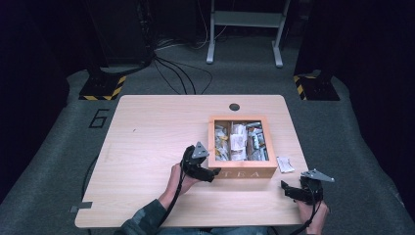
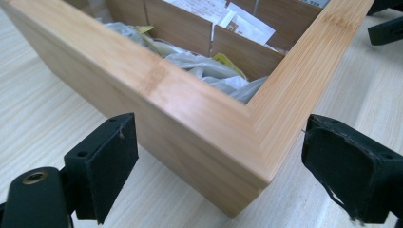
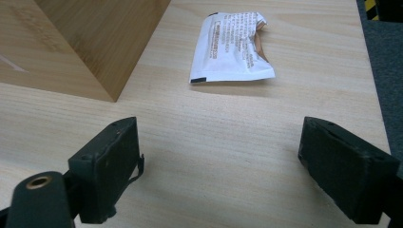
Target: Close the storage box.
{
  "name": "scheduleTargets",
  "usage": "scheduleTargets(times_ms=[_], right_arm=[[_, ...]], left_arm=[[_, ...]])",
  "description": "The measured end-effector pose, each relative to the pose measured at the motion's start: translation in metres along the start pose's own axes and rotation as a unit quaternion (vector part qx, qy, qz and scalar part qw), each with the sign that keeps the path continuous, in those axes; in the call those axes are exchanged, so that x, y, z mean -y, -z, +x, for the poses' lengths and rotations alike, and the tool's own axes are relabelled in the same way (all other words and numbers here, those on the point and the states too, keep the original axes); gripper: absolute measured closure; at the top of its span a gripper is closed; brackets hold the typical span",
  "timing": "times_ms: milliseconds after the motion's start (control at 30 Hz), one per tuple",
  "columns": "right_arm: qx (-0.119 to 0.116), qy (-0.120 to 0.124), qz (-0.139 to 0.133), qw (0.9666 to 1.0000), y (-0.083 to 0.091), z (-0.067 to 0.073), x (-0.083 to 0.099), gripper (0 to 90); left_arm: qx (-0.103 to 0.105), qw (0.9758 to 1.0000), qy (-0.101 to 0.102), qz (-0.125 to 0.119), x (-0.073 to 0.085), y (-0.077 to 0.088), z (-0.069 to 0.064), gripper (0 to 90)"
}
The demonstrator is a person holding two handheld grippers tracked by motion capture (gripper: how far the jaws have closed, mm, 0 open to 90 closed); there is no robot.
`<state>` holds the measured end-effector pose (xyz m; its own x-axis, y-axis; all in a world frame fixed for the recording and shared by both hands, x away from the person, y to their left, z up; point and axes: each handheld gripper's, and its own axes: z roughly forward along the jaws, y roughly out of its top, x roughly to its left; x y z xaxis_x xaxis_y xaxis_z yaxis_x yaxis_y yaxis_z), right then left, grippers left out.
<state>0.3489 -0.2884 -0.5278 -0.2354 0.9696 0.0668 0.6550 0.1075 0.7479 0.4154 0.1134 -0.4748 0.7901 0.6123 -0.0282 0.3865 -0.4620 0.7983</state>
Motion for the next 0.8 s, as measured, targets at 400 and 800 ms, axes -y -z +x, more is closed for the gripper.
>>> scheduleTargets(times_ms=[400, 800], right_arm=[[0.024, 0.019, 0.007, 0.9995, -0.002, 0.005, 0.0, 12.7], [0.028, 0.019, 0.007, 0.9994, -0.003, 0.005, 0.0, 12.5]], left_arm=[[-0.039, 0.9992, 0.012, -0.005, 0.03, 0.053, 0.015, 4.2], [-0.116, 0.9911, 0.065, 0.013, 0.096, 0.106, 0.052, 3.3]])
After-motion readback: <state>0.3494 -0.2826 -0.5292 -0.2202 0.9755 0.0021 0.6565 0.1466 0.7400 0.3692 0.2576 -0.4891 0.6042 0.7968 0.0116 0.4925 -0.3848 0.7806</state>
